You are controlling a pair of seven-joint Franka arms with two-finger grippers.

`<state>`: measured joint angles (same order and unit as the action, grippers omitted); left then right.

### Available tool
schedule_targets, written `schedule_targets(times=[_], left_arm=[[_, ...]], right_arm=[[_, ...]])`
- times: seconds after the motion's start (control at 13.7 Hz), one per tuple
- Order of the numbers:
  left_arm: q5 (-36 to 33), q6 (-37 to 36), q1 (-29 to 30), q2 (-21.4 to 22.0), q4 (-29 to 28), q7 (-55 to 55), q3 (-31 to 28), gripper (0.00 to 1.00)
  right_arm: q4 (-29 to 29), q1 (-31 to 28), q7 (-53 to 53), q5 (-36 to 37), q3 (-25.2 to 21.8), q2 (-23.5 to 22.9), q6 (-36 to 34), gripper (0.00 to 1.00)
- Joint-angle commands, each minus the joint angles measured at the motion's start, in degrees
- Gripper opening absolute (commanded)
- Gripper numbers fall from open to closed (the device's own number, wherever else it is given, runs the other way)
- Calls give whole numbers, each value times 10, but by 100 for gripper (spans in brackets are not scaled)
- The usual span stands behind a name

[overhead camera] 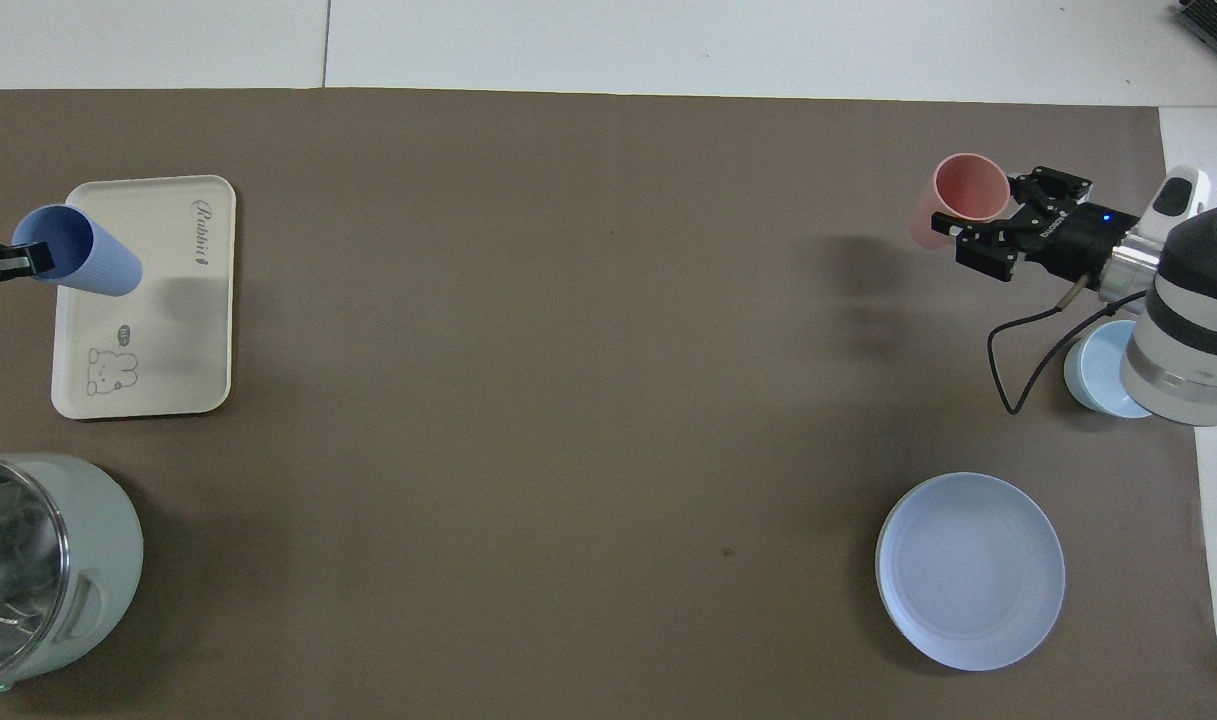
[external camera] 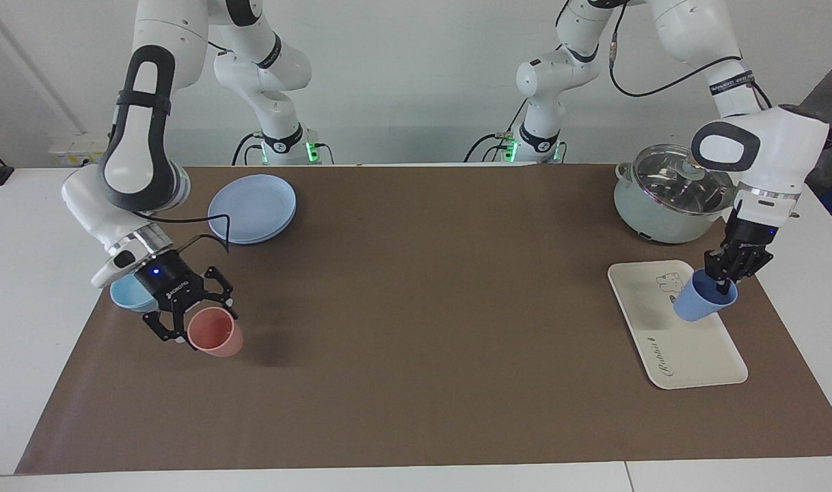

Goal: Place cup on tray
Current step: 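Open the right gripper and withdraw it from the pink cup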

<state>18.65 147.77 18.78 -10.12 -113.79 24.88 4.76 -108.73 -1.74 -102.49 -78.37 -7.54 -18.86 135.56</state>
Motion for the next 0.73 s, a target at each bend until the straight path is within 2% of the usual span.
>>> schedule_targets(times=[0.0,0.29,0.36,0.44,0.51,0.66], left_arm=[[26,31,9,-20,-4,-26,8,0],[28,45,10,-40,-4,-26,7,0],[28,51,10,-42,-4,-26,7,0],[28,59,10,-44,-4,-27,7,0],[29,66,10,-45,-4,-27,8,0],[29,67,9,-46,-3,-30,8,0]], right_arm=[[3,-41,-151,-86,8,-52,-47,0],[-29,-60,-177,-96,8,-45,-78,0],[-38,-60,-177,-97,8,-41,-78,5],[-43,-59,-177,-98,8,-40,-76,60],[-44,-59,-177,-100,8,-39,-76,100],[-42,-59,-172,-100,8,-36,-73,100]])
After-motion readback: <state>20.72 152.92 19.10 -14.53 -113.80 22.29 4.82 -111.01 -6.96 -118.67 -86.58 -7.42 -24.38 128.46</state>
